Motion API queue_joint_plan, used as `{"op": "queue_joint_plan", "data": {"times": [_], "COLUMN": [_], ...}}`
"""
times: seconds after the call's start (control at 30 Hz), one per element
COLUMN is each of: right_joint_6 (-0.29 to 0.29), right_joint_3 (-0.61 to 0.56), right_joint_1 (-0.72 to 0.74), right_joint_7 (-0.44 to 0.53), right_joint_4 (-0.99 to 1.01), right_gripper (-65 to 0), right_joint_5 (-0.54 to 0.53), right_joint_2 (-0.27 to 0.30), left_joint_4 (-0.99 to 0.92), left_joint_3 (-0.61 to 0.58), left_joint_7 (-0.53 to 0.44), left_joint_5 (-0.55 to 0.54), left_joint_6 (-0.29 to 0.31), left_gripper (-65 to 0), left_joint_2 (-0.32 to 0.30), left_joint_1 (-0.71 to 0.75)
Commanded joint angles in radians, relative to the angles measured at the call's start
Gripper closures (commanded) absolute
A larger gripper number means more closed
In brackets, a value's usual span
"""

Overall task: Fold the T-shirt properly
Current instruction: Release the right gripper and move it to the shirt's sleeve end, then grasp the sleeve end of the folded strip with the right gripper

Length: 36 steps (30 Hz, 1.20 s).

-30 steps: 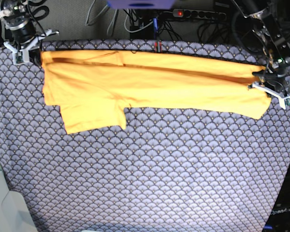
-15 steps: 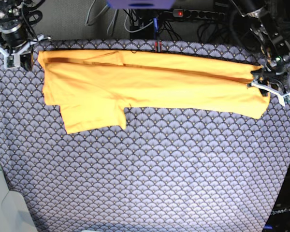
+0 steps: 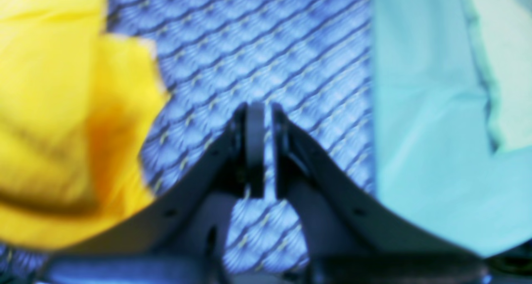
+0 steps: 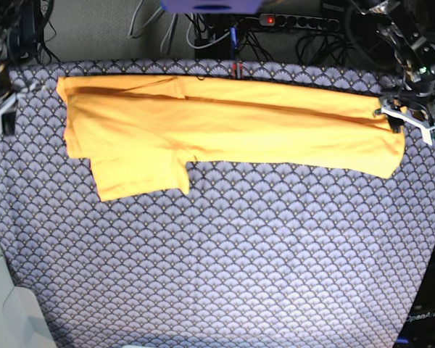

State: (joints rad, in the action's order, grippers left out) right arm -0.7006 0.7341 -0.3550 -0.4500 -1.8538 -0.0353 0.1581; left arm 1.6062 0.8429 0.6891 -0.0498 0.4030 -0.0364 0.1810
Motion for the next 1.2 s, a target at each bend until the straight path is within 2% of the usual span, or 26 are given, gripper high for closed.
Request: {"op": "queue_joint_plan", "data": {"times": [0.0,0.17,0.3,0.4,0.77,1.07,1.17], "right_joint_6": [0.002,0.002,0.002,0.002,0.002,0.002,0.002], "right_joint_3": [-0.011,-0.066,-0.156,-0.219,-0.473,-0.508,-0.508], "right_joint_1": [0.038,0.239,0.359,0.406,0.567,0.699,0.733], "right_joint_7": [-0.016,-0.247,-0.376,-0.416,-0.396,-0.255,-0.237], "right_joint_4": [-0.016,-0.007,0.009,0.064,0.428,0.754,0.825], "right_gripper": [-7.6,-17.3,-18.9,-19.0,-19.0,-19.0,-19.0], "right_joint_5": [-0.012,-0.007,-0.01,-0.013,-0.015,-0.008,-0.008], "right_joint_2": [0.028,0.076,0.108,0.111,0.11,0.113,0.113], "left_joint_4": [0.015,0.018,0.019,0.019,0.019,0.019,0.019], "left_joint_3": [0.0,0.002,0.002,0.002,0.002,0.003,0.003], "left_joint_7": [-0.026,-0.021,-0.019,-0.019,-0.019,-0.019,-0.019], "left_joint_5": [-0.014,-0.014,-0.012,-0.012,-0.012,-0.018,-0.018], "left_joint_6": [0.009,0.009,0.009,0.009,0.007,0.007,0.006], "left_gripper": [-37.8,-37.9,-37.9,-37.9,-37.9,-37.9,-37.9], "left_joint_2": [-0.007,-0.009,-0.006,-0.006,-0.004,-0.004,-0.004], "left_joint_1": [-0.008,-0.004,-0.004,-0.002,0.01,0.03,0.03]}}
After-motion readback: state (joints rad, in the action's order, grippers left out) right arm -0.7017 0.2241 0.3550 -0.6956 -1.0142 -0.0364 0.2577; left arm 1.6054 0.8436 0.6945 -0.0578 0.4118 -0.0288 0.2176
